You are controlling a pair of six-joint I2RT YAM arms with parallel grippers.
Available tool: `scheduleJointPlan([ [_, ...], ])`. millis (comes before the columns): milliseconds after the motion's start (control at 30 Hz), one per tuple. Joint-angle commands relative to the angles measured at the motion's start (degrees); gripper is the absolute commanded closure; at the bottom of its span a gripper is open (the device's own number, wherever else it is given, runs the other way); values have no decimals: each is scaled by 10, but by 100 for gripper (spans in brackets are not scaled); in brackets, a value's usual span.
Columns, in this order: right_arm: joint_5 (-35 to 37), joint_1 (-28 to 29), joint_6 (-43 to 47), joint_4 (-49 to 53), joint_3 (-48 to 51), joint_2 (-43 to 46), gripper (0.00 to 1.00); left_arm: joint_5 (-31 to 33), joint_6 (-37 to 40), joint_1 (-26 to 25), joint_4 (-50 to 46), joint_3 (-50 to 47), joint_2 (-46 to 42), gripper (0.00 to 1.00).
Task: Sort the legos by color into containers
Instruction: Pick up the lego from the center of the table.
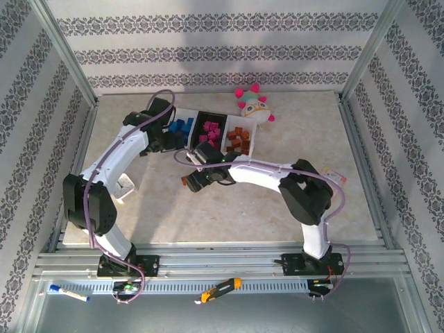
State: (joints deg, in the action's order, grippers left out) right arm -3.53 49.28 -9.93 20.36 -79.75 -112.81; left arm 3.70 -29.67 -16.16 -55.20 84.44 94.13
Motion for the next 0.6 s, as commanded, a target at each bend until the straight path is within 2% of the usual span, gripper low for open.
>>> scheduleJointPlan([
  [0,-18,-4,31,3,-44,-36,21,10,-23,12,28,-47,-52,1],
  [200,-35,-17,47,13,-96,-96,30,6,-38,32,33,-112,-92,1],
  [333,-49,-20,57,29,-131,-125,41,1,-45,45,45,-134,-106,1],
  [467,-51,-20,61,42,-141,-126,51,2,-40,53,50,-141,-111,1],
  [567,-49,-21,61,45,-129,-111,54,-3,-29,56,74,-154,-122,1],
])
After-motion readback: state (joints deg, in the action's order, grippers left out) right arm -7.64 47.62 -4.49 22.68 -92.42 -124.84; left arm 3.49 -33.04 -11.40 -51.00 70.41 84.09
